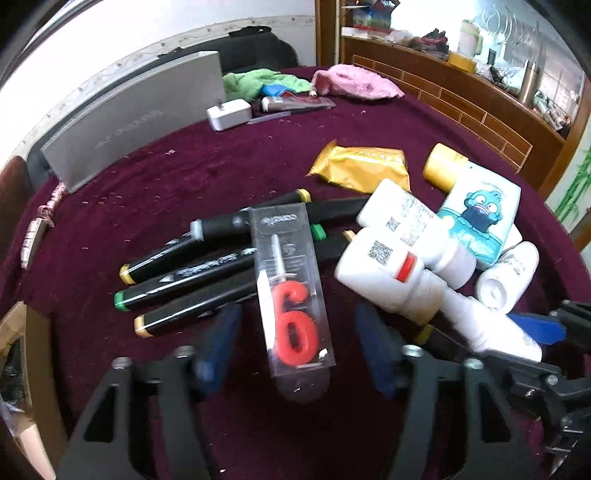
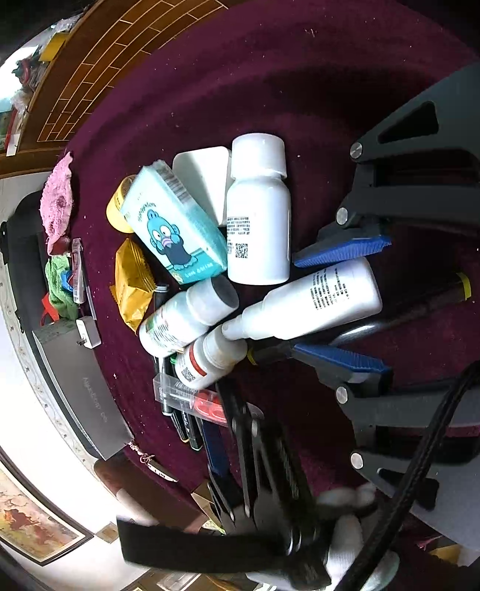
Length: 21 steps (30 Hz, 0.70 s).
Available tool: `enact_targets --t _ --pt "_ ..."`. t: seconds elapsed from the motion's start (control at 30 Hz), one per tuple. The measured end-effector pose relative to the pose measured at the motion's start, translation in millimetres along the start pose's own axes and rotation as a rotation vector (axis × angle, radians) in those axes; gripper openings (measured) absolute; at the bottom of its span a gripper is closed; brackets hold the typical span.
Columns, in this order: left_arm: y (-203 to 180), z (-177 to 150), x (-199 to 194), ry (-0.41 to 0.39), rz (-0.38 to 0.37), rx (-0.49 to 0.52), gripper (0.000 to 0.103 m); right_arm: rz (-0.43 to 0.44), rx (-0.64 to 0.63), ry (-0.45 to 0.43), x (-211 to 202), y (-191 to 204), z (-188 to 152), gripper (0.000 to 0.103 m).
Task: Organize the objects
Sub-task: 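Grasp the clear red-numeral candle package with the left gripper while the right gripper reaches a marker, then grasp the yellow-capped black marker with the right gripper and lift it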
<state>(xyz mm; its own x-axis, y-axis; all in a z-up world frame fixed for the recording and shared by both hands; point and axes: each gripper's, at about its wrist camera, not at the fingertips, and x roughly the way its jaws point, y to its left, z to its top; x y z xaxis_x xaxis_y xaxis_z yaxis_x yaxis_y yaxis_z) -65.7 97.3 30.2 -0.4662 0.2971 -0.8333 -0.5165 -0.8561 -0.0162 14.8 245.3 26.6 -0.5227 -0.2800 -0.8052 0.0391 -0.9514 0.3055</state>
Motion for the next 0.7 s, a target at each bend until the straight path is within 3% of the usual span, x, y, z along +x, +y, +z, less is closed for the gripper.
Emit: enact_targets --t 0.03,0.13,0.3,0.4,0.5,0.7 --pt "0.9 0.5 -1.2 0.002 -0.031 -0.011 0.023 0.003 0.003 -0.002 -0.1 -0.4 -0.1 0.041" --pt "9.3 -4.8 -11.6 -0.009 -0.091 -0.043 0.023 0.012 0.009 -0.002 -1.1 -2.2 0.1 0.041" --pt "30.0 -28.9 -43.6 -0.008 -0.124 -0.091 0.023 0.025 0.03 -0.041 -21.4 -8.1 -2.1 0.041" --pt "34.1 -47.1 -66.2 -0.012 -0.112 -0.071 0.023 0.036 0.007 -0.061 -37.8 -4.6 -5.6 0.041" --pt "32.9 -69.5 -86.8 0.008 -0.098 -0.039 0.023 0.076 -0.065 -0.016 -43.5 9.7 -13.1 0.041" --pt "28.5 -91.6 -74.2 0.09 -0.045 -0.009 0.023 0.075 -0.159 0.084 -21.1 38.5 -21.2 0.041"
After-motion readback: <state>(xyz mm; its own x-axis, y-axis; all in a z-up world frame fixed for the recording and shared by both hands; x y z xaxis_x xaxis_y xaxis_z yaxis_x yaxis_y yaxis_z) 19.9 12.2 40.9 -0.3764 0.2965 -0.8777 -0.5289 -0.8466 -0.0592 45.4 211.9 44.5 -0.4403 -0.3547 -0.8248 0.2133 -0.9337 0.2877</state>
